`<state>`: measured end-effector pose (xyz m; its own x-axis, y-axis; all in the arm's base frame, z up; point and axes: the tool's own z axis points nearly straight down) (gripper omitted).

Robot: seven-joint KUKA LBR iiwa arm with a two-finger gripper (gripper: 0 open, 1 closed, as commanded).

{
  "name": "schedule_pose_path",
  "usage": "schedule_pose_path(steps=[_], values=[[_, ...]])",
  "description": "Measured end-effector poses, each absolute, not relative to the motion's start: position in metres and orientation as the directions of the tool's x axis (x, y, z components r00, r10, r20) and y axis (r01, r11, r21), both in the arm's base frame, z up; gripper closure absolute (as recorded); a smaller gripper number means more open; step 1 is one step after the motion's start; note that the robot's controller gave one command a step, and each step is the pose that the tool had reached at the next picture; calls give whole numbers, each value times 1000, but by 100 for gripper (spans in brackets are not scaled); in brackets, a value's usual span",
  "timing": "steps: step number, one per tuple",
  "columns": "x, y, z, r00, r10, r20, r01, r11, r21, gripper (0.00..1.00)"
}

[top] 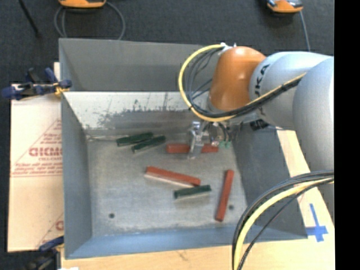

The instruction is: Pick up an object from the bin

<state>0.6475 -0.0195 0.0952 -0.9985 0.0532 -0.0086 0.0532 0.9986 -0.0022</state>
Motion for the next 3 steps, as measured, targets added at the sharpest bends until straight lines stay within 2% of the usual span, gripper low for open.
schedule_pose_path(steps=[1,2,3], values=[[650,-21,156,-998,54,-12,54,999,-2,100],[652,-23,185,-998,55,-9,55,999,-2,100],[654,-24,189,-998,56,-8,56,998,-2,100]])
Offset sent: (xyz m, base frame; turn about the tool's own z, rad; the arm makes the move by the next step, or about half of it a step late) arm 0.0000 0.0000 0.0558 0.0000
